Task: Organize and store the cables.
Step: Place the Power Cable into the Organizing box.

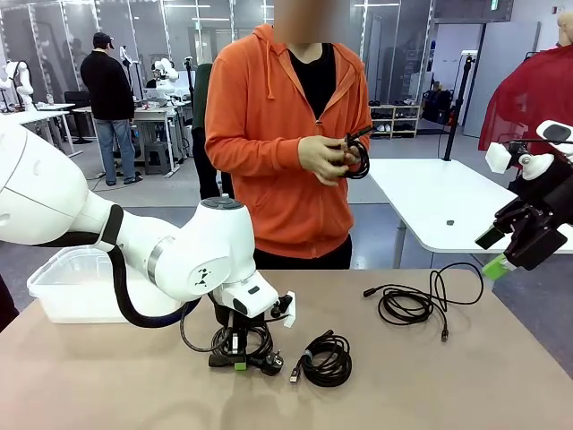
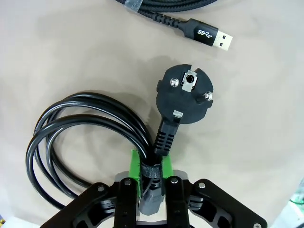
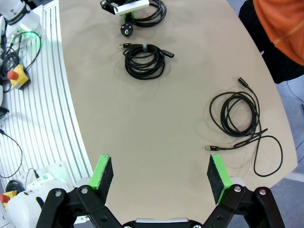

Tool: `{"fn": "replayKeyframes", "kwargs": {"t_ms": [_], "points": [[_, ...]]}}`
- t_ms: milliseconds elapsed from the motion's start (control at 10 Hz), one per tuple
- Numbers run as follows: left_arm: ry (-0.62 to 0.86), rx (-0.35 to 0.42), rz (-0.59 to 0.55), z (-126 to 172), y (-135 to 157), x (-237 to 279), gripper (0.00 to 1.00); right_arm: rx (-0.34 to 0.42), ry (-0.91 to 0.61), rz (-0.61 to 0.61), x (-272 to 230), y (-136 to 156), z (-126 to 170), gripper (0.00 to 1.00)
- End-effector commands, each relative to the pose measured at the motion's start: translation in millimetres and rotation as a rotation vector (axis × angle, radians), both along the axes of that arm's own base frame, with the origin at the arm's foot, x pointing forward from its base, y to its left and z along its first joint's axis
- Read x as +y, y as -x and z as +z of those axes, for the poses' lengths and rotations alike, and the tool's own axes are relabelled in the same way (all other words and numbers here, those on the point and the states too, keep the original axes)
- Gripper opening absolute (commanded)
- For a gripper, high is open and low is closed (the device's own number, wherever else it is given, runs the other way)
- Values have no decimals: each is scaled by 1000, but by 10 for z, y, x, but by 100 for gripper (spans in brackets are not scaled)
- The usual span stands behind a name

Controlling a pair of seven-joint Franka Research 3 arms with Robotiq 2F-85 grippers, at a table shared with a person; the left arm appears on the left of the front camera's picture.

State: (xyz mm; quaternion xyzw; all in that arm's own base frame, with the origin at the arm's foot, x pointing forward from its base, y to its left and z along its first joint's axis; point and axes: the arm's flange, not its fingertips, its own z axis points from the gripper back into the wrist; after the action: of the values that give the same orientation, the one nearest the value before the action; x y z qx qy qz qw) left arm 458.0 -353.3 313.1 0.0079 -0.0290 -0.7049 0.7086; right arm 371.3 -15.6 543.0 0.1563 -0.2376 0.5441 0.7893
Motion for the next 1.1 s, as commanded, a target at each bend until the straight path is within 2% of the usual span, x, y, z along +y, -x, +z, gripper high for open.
{"fn": "replayKeyframes", "kwargs": {"t_ms": [0, 100, 300, 400, 700, 900, 1000], "points": [[5, 34, -20, 170, 63, 59, 0, -5, 0, -6, 25, -37, 20, 100], [14, 28, -66, 414, 88, 111, 0, -5, 0, -6, 25, -37, 20, 100], [-1, -44, -127, 1019, 147, 317, 0, -5, 0, -6, 25, -37, 20, 100], [29, -36, -164, 1227, 169, 429, 0, -5, 0, -6, 25, -37, 20, 100], [-4, -99, -116, 1529, 146, 704, 0, -5, 0, -6, 25, -37, 20, 100], [-2, -157, -30, 1787, 123, 1033, 0, -5, 0, -6, 25, -37, 20, 100], [16, -161, 44, 1903, 63, 1263, 0, -5, 0, -6, 25, -37, 20, 100]]}}
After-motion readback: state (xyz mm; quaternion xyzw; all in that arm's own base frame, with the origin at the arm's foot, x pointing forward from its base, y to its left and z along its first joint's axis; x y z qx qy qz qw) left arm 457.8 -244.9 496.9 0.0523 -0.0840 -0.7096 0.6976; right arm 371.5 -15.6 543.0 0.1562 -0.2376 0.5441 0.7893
